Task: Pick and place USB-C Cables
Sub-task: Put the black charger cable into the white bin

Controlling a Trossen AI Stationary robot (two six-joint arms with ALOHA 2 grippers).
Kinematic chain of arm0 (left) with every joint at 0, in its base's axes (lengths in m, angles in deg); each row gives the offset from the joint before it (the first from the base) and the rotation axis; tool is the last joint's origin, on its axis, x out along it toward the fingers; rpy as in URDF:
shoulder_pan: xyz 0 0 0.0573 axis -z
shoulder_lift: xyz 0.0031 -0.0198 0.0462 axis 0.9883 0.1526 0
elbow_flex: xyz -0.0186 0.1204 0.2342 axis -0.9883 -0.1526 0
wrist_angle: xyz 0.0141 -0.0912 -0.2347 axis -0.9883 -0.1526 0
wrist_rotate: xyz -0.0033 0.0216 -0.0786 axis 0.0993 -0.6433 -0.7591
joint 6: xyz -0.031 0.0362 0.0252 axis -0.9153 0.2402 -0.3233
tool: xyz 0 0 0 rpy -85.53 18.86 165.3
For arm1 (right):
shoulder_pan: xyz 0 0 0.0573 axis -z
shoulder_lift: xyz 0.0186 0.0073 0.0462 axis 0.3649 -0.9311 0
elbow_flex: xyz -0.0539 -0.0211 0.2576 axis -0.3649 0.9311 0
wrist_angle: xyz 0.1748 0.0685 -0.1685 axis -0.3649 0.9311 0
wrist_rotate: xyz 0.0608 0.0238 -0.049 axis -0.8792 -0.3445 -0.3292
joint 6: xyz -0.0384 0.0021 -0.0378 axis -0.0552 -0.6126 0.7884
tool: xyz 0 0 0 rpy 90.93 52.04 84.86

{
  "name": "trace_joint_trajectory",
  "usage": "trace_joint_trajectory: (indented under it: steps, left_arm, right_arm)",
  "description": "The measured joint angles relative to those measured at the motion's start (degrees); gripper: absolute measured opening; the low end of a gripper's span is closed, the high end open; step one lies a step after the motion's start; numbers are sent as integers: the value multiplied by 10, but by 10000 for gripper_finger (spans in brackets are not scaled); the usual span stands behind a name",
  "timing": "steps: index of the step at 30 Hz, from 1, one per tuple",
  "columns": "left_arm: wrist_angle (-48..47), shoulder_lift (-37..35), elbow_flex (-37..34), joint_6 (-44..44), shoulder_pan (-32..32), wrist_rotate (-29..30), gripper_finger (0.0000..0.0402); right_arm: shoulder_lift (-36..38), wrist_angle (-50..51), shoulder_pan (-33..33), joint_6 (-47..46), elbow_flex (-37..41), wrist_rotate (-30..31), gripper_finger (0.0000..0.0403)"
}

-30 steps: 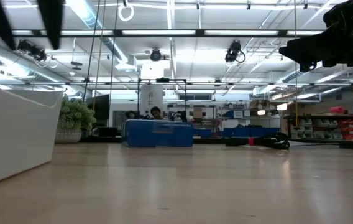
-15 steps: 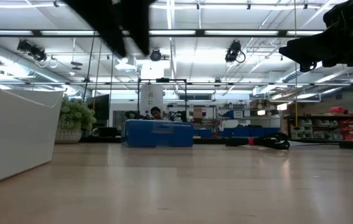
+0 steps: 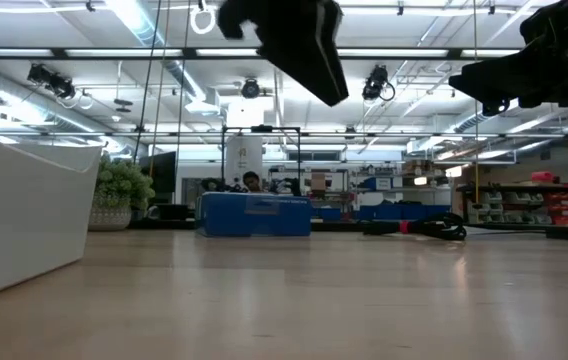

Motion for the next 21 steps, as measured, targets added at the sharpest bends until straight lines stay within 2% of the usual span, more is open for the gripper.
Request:
trace_joint_trajectory:
  steps: [6, 13, 21]
  left_arm:
    - [70, 0, 0, 57, -83, -5, 172]
    - [197, 3, 0, 24, -180, -133, 172]
    - [314, 41, 0, 13, -253, -140, 172]
  right_arm:
    - [0, 0, 0, 0, 0, 0, 169]
    - [0, 0, 0, 0, 0, 0, 169]
    - [0, 0, 0, 0, 0, 0, 169]
